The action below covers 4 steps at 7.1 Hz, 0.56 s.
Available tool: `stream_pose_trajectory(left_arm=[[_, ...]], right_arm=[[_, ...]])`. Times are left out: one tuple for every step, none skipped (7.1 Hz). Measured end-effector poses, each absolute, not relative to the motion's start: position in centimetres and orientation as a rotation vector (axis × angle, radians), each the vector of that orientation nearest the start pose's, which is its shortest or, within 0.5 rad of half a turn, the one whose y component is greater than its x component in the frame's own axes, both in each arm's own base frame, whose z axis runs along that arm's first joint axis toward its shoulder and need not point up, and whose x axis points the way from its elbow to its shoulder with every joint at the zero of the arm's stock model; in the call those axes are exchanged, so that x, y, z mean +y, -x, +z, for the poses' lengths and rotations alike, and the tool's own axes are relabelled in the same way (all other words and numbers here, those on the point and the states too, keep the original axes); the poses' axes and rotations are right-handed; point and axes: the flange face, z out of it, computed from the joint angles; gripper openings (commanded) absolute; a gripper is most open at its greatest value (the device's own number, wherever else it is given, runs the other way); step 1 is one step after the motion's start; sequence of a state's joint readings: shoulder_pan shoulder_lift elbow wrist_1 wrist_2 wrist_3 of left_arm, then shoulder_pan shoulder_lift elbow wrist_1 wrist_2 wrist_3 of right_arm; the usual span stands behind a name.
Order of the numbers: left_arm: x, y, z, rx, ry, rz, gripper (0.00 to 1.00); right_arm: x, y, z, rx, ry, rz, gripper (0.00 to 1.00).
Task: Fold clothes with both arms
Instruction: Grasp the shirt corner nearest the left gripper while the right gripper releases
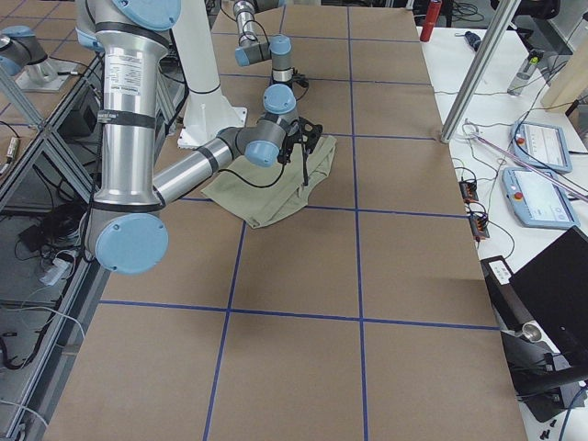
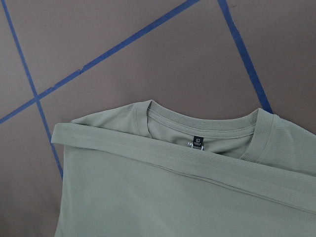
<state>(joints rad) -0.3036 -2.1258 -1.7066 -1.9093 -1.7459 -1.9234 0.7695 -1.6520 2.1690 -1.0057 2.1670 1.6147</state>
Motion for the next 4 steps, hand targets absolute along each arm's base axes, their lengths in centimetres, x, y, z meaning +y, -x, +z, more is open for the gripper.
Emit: stream_pose_trajectory(left_arm=[[-30.92, -59.84, 24.06, 1.03, 0.185, -0.508, 0.79], [-30.91, -59.85, 24.0, 1.03, 0.185, -0.507, 0.74], [-30.81, -59.85, 23.86, 1.033, 0.187, -0.502, 0.68], [-30.71, -59.83, 23.7, 1.035, 0.189, -0.498, 0.45]], right_arm=[[-35.23, 25.18, 34.3, -1.173, 0.13, 0.397, 1.0], [-35.25, 25.14, 34.36, -1.172, 0.13, 0.398, 1.0], [-35.27, 25.12, 34.48, -1.17, 0.131, 0.4, 1.0], [-35.29, 25.08, 34.61, -1.166, 0.132, 0.403, 1.0]])
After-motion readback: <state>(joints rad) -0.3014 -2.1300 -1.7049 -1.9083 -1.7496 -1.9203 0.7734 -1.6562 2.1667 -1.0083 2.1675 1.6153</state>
